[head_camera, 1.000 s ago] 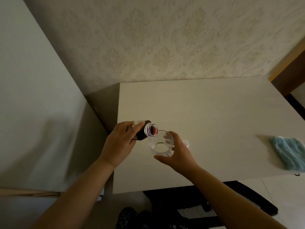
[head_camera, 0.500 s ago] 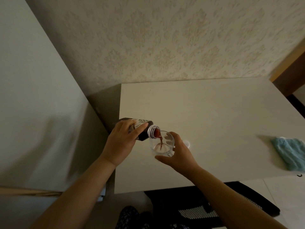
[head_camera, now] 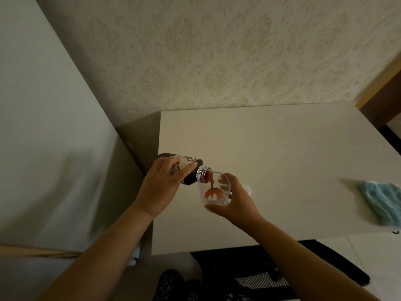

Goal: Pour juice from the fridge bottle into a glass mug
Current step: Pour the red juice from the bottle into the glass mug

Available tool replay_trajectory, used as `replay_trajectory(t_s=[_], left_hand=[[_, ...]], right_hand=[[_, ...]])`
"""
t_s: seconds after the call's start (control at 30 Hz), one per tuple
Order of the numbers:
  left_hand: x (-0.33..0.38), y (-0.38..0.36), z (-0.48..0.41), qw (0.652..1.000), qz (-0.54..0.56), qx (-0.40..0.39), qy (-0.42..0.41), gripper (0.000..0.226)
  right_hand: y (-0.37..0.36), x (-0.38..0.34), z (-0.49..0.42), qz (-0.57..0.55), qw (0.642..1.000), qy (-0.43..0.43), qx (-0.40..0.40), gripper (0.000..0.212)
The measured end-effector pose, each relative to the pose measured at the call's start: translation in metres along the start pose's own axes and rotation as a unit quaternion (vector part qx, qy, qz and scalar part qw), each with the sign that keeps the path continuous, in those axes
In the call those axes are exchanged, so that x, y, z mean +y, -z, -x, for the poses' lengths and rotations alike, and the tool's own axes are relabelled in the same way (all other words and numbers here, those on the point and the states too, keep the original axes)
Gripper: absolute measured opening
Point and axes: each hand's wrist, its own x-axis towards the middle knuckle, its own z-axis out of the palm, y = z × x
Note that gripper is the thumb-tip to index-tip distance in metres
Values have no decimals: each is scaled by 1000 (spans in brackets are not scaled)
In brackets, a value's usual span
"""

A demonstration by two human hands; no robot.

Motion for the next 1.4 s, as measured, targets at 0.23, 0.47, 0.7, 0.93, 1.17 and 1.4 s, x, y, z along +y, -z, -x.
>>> replay_trajectory(t_s=[0.23,0.47,0.7,0.93,1.17,1.4], left_hand=[[0,-1,0,1000,-1,2,-2,89],[0,1,-1,1000,-5,1,-10,90],[1,3,-3,1000,-8,6,-22,89],[1,3,-4,999,-15,17,-30,87],[3,7,-7,999,-21,26,-36,84],[3,7,-8,999,-28,23,-37,83]], right_hand=[[1,-1,0,-12,1000,2,2,88],[1,-1,1,-13,1000,5,2,88],[2,-3,1,-17,1000,-2,-1,87],[3,-2,3,-9,1000,2,4,88],[4,-1,6,-10,1000,2,-3,87],[4,1,9,-9,1000,4,-7,87]])
